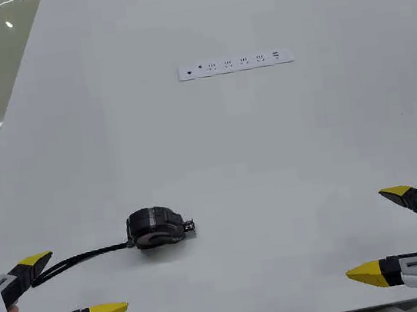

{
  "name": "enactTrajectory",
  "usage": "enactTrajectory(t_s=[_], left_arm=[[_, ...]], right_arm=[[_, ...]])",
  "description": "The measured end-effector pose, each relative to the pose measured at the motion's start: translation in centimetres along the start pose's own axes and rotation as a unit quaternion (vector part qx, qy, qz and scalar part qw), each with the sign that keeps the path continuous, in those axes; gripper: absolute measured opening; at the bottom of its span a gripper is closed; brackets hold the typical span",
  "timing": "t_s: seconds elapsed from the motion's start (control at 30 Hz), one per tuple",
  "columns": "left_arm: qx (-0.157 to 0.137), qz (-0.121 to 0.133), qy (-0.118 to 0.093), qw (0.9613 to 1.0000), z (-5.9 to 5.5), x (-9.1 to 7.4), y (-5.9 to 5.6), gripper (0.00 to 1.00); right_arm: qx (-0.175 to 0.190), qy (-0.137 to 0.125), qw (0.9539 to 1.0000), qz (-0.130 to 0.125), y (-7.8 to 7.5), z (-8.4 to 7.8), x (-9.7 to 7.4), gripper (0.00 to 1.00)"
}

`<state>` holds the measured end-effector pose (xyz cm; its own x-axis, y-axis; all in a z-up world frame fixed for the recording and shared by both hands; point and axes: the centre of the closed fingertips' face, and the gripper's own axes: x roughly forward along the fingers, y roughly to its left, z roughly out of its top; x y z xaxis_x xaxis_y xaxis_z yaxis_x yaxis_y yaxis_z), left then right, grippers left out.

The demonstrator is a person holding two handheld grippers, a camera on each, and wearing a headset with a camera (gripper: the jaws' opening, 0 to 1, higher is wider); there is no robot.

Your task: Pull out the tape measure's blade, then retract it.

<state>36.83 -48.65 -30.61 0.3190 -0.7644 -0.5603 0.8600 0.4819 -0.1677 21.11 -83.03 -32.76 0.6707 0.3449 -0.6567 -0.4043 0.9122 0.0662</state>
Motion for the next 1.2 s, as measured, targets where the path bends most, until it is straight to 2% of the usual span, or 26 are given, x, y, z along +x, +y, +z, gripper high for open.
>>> enactTrajectory(t_s=[0.43, 0.73, 1.2], left_arm=[[-0.002, -0.005, 0.002, 1.0000, -0.1, 0.1, -0.1, 0.96], [0.015, -0.015, 0.009, 0.9997, 0.0, 0.4, -0.1, 0.96], [0.038, -0.039, 0.016, 0.9984, 0.7, 1.7, -0.1, 0.96]], right_arm=[[0.000, 0.003, 1.0000, 0.005, 0.1, -0.1, 0.2, 0.94], [-0.001, 0.000, 0.9999, 0.015, 0.3, 0.2, 0.6, 0.94], [-0.003, 0.004, 0.9994, 0.035, 0.6, -0.3, 2.7, 0.93]])
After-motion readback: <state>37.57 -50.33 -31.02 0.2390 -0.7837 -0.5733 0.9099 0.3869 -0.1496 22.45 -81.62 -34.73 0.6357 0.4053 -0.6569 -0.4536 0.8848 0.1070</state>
